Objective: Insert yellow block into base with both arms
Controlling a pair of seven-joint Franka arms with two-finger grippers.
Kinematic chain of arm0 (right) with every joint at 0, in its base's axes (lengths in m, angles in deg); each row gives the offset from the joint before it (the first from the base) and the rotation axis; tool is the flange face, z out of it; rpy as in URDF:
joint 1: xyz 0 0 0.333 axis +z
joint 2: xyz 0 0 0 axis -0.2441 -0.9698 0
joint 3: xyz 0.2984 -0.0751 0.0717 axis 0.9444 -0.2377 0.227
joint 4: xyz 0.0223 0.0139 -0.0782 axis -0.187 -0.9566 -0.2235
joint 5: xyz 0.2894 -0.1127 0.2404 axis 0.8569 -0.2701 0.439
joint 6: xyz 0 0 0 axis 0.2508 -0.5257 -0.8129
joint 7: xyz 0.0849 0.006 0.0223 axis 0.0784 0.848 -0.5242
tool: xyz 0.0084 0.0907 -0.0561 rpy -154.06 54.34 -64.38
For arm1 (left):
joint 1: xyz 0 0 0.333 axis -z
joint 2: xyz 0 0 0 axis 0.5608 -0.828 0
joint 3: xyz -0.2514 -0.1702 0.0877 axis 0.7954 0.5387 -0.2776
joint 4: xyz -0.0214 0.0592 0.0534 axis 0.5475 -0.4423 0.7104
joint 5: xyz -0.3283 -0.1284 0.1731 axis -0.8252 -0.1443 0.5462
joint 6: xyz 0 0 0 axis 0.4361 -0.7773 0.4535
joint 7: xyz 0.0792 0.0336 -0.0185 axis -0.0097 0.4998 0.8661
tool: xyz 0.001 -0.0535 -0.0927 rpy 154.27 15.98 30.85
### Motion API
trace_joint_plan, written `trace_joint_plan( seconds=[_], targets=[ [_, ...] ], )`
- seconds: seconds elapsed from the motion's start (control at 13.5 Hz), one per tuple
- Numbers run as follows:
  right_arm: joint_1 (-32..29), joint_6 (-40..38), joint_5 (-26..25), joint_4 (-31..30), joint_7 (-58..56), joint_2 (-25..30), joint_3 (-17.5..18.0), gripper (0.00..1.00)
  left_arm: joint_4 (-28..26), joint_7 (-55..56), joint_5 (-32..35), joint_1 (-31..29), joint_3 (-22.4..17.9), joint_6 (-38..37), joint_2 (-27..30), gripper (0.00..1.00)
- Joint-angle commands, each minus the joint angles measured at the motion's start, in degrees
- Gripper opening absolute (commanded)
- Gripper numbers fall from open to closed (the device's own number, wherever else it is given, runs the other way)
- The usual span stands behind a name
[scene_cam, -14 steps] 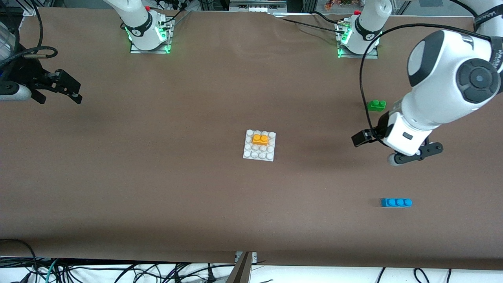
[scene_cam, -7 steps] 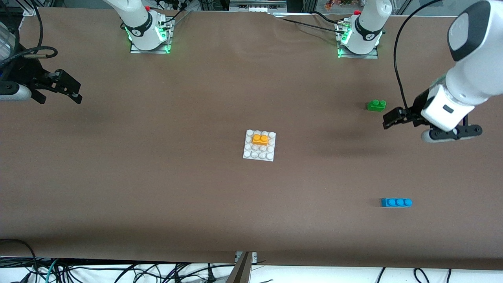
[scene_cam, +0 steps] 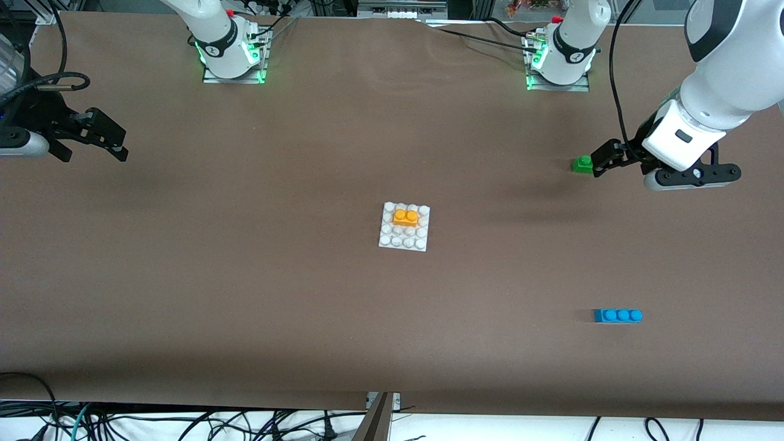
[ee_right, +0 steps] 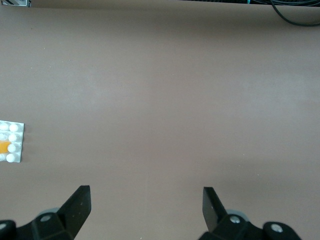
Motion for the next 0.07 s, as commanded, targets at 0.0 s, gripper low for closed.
trace_joint_plan(
  seconds=[0.0],
  targets=[
    [-0.4, -0.7, 0.3, 1.2, -0.4, -0.4, 0.3, 0.99, 0.3, -0.2, 0.7, 1.8, -1.7, -1.4, 1.5, 1.0]
  ],
)
